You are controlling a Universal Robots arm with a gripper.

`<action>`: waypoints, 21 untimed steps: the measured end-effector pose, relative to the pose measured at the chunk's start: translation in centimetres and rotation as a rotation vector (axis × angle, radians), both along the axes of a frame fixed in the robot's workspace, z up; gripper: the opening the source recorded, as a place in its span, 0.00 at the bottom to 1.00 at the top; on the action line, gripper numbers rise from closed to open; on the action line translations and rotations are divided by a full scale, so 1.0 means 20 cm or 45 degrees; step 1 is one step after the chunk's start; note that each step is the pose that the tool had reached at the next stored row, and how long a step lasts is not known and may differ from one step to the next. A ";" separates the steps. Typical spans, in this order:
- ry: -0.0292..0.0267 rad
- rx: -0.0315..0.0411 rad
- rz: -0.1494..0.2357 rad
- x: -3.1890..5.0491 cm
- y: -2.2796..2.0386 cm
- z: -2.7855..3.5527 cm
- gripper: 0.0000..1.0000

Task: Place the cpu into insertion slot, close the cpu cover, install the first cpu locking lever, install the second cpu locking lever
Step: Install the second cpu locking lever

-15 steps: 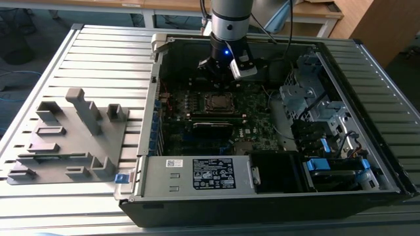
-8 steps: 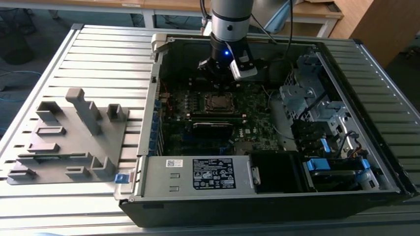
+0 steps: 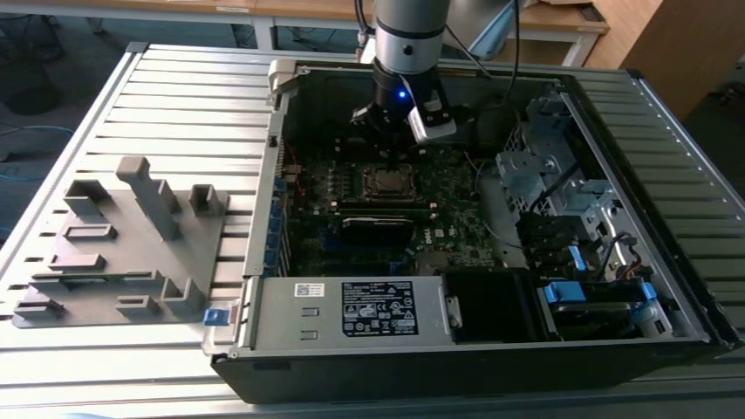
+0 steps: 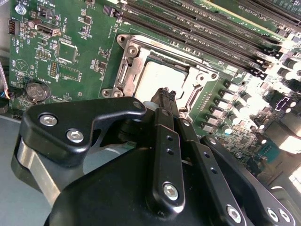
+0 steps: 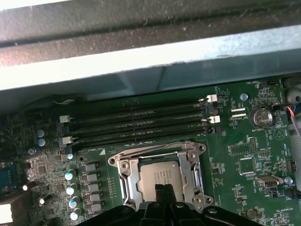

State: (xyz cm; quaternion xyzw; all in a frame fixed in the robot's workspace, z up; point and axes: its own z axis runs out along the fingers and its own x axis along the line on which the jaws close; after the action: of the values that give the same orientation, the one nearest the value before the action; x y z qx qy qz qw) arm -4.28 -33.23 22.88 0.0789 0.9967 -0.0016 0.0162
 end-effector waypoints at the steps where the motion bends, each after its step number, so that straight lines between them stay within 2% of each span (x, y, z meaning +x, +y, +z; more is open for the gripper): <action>1: 0.0000 -0.0001 0.000 0.000 -0.002 0.000 0.11; 9: -0.0001 0.0000 0.000 0.000 -0.015 0.000 0.11; 21: 0.0000 -0.0002 0.000 0.000 -0.019 0.000 0.11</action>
State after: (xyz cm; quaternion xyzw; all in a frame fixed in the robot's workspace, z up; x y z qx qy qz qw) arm -4.28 -33.62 22.88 0.0789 0.9968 -0.0016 0.0162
